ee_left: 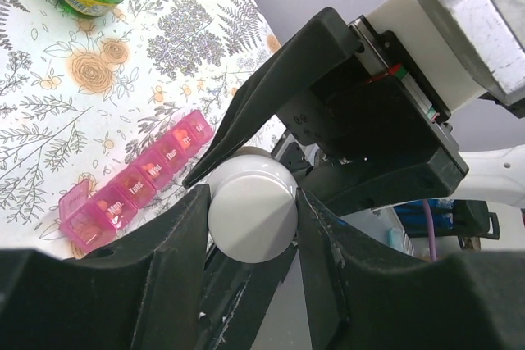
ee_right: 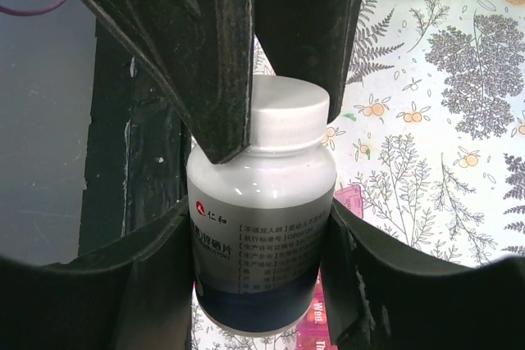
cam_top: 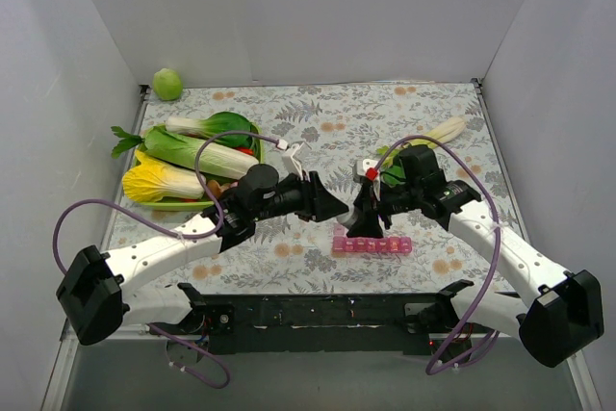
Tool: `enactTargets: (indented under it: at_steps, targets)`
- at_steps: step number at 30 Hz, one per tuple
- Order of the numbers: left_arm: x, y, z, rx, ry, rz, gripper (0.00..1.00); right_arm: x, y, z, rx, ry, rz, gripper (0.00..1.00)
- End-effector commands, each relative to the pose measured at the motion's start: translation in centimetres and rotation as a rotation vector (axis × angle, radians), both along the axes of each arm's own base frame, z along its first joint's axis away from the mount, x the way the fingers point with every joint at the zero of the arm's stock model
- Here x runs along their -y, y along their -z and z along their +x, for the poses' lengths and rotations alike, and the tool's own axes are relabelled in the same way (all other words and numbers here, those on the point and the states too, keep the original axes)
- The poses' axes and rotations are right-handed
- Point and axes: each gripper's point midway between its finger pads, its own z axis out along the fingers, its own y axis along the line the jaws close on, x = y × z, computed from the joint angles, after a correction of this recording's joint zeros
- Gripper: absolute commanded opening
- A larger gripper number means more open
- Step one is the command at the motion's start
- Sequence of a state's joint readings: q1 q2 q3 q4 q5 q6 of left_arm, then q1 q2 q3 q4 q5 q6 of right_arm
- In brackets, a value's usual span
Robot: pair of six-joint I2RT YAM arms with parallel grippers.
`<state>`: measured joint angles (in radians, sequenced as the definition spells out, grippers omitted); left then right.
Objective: Sort the pills into containers
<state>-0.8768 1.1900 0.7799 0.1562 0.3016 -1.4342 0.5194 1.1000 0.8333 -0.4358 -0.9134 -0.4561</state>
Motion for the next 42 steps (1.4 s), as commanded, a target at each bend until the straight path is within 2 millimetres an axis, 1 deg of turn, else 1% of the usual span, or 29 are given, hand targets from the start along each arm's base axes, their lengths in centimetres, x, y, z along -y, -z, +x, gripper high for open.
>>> enactTargets:
  at_steps: [1, 2, 3, 4, 5, 6, 7, 9, 10, 11, 12, 13, 14, 15, 17, 20, 23, 24, 25, 27, 28, 29, 31, 32, 36, 38, 39, 41, 42]
  targets:
    - [-0.8, -1.4, -0.6, 0.076, 0.009, -0.012, 0.33, 0.0, -0.8, -0.3, 0.071, -0.048, 0.017, 0.05]
    - [-1.1, -1.6, -0.9, 0.101, 0.023, -0.004, 0.55, 0.1, -0.8, -0.6, 0.082, -0.066, 0.017, 0.04]
    - [-1.4, -1.6, -1.2, 0.138, 0.041, 0.008, 0.64, 0.5, -0.5, -1.3, 0.079, -0.087, 0.004, 0.05]
    - [-2.3, -2.5, -1.8, 0.219, 0.055, 0.013, 0.74, 0.7, -0.3, -1.6, 0.117, -0.117, 0.005, 0.04]
    - [-2.9, -2.7, -1.9, 0.259, 0.055, 0.022, 0.83, 0.9, -0.2, -2.0, 0.127, -0.142, 0.008, 0.04]
    - [-3.6, -2.9, -2.0, 0.295, 0.041, 0.029, 0.98, 1.1, -0.3, -2.5, 0.147, -0.16, 0.01, 0.04]
    - [-4.6, -3.5, -2.4, 0.338, 0.031, 0.023, 0.98, 1.5, 0.1, -3.0, 0.171, -0.19, 0.002, 0.04]
    - [-6.2, -3.5, -2.3, 0.424, 0.0, 0.062, 0.98, 1.9, 0.5, -3.6, 0.195, -0.211, -0.005, 0.04]
    - [-6.7, -2.9, -2.6, 0.448, 0.002, 0.078, 0.98, 2.2, 0.9, -3.9, 0.194, -0.219, -0.018, 0.05]
    - [-7.6, -3.9, -3.1, 0.541, 0.01, 0.071, 0.98, 2.5, 1.5, -4.1, 0.221, -0.237, -0.027, 0.05]
    - [-7.9, -3.8, -3.5, 0.592, 0.033, 0.078, 0.98, 2.7, 1.7, -4.3, 0.239, -0.248, -0.032, 0.05]
    - [-7.8, -2.7, -5.0, 0.633, 0.119, 0.074, 0.98, 2.9, 2.0, -4.5, 0.245, -0.254, -0.04, 0.05]
    - [-8.0, -2.8, -5.5, 0.678, 0.14, 0.065, 0.98, 3.1, 2.4, -4.6, 0.266, -0.27, -0.048, 0.05]
    - [-8.0, -2.2, -5.7, 0.713, 0.169, 0.079, 0.98, 3.3, 2.8, -5.0, 0.274, -0.283, -0.051, 0.05]
    - [-7.5, -0.9, -6.8, 0.718, 0.254, 0.081, 0.98, 3.5, 3.3, -5.3, 0.287, -0.294, -0.057, 0.05]
    - [-6.6, -0.7, -7.8, 0.763, 0.34, 0.063, 0.98, 3.8, 4.1, -5.9, 0.302, -0.325, -0.061, 0.06]
    - [-5.5, -0.4, -7.7, 0.815, 0.361, 0.089, 0.98, 3.8, 4.5, -6.0, 0.313, -0.339, -0.063, 0.06]
    - [-5.2, -0.8, -7.7, 0.841, 0.369, 0.089, 0.98, 3.8, 4.5, -5.9, 0.319, -0.336, -0.062, 0.06]
    - [-4.7, -0.3, -7.4, 0.864, 0.386, 0.109, 0.98, 3.8, 4.7, -5.9, 0.317, -0.338, -0.065, 0.06]
    - [-3.8, -0.3, -7.6, 0.891, 0.405, 0.114, 0.98, 3.9, 4.9, -5.8, 0.325, -0.335, -0.069, 0.06]
    - [-3.4, 0.2, -7.5, 0.908, 0.421, 0.128, 0.98, 3.9, 4.9, -5.8, 0.324, -0.333, -0.07, 0.06]
    - [-3.0, 0.3, -7.9, 0.919, 0.444, 0.126, 0.98, 3.9, 4.9, -5.7, 0.324, -0.331, -0.073, 0.06]
    - [-2.4, 0.4, -7.9, 0.944, 0.445, 0.13, 0.98, 3.9, 4.9, -5.7, 0.326, -0.329, -0.074, 0.06]
    - [-2.0, 0.9, -8.0, 0.953, 0.462, 0.137, 0.98, 3.9, 5.0, -5.7, 0.323, -0.328, -0.074, 0.06]
    - [-0.9, 1.5, -8.4, 0.976, 0.49, 0.141, 0.98, 3.9, 5.0, -5.6, 0.321, -0.324, -0.074, 0.06]
    - [-0.3, 1.4, -8.7, 0.99, 0.497, 0.136, 0.98, 3.8, 5.0, -5.8, 0.315, -0.326, -0.071, 0.06]
    - [0.1, 1.9, -8.6, 0.986, 0.508, 0.149, 0.98, 3.8, 5.0, -5.7, 0.316, -0.325, -0.07, 0.06]
    - [0.7, 1.9, -8.6, 0.993, 0.506, 0.156, 0.97, 3.8, 4.9, -5.7, 0.316, -0.325, -0.069, 0.06]
    - [1.0, 2.4, -8.5, 0.988, 0.513, 0.166, 0.97, 3.8, 4.9, -5.8, 0.311, -0.326, -0.067, 0.06]
